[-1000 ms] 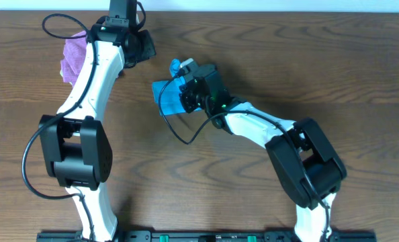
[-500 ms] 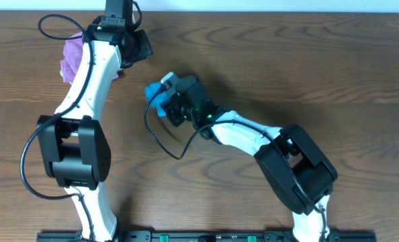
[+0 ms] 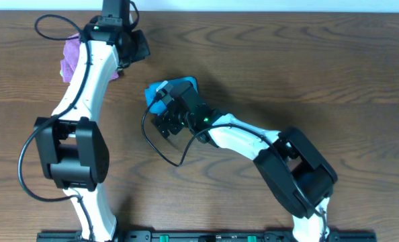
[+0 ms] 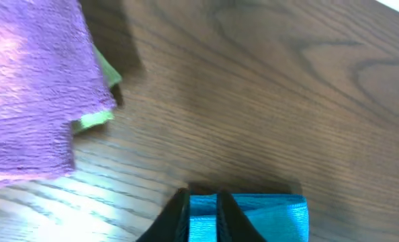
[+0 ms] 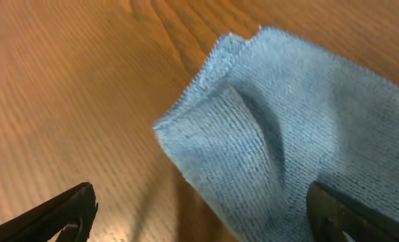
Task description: Fold the cloth
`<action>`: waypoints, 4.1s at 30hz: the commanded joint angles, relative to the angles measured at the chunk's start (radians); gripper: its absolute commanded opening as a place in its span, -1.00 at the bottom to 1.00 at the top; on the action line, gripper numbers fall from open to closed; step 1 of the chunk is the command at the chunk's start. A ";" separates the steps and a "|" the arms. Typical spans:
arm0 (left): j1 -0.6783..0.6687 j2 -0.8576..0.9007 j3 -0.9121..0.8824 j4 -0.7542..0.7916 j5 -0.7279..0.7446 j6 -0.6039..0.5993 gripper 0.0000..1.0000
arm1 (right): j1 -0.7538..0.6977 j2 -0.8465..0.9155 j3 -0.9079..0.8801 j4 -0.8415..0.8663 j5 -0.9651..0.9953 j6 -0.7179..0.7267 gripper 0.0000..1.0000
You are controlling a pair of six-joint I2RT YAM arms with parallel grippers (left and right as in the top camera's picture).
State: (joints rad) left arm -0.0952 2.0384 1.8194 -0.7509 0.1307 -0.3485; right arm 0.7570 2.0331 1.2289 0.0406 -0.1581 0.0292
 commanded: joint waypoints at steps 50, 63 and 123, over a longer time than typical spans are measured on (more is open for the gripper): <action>0.103 -0.159 -0.446 -0.191 0.468 -0.079 0.90 | -0.573 -2.002 -0.690 -0.960 -0.041 0.316 0.98; 0.059 -0.159 -0.705 0.301 0.621 -0.399 0.90 | -0.573 -2.002 -0.690 -0.992 -0.040 0.389 0.99; -0.033 -0.154 -0.131 0.232 0.119 -0.259 -0.89 | -0.573 -2.002 -0.690 -1.204 -0.040 0.389 0.99</action>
State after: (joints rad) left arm -0.1684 1.8942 1.6417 -0.5133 0.3004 -0.6308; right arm 0.1917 0.0380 0.5407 -1.1625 -0.2050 0.4099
